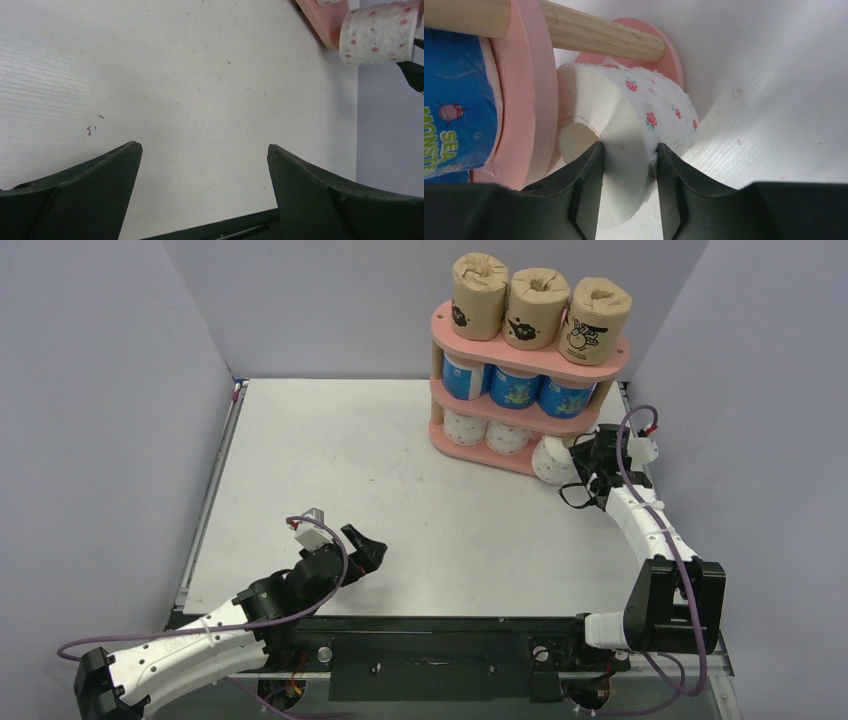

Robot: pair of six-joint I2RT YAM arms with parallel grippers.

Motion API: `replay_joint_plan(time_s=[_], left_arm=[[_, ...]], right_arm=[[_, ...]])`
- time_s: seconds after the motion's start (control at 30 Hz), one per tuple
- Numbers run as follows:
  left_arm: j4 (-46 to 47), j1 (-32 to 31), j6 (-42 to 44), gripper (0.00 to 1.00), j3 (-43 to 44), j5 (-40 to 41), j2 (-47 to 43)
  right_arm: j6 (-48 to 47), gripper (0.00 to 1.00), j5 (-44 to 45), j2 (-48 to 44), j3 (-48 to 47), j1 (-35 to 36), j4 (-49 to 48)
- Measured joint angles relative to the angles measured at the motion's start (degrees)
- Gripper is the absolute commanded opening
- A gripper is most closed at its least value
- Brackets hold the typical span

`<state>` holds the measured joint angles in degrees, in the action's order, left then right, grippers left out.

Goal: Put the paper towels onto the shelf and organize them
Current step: Place the paper towel on the shelf.

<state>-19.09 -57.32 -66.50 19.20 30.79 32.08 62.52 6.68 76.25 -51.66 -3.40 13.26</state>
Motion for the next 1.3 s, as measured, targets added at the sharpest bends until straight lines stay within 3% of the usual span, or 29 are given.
replay_joint_plan(time_s=[0.93, 1.3], left_arm=[[0.0, 0.0, -0.3, 0.96, 0.0, 0.0, 1.4], [0.0, 0.0, -0.3, 0.96, 0.0, 0.0, 1.4]], right_arm=[[1.4, 0.26, -0.2, 5.0, -1.2, 0.0, -3.8], [1.4, 0.37, -1.1, 6.0, -1.5, 0.0, -4.2]])
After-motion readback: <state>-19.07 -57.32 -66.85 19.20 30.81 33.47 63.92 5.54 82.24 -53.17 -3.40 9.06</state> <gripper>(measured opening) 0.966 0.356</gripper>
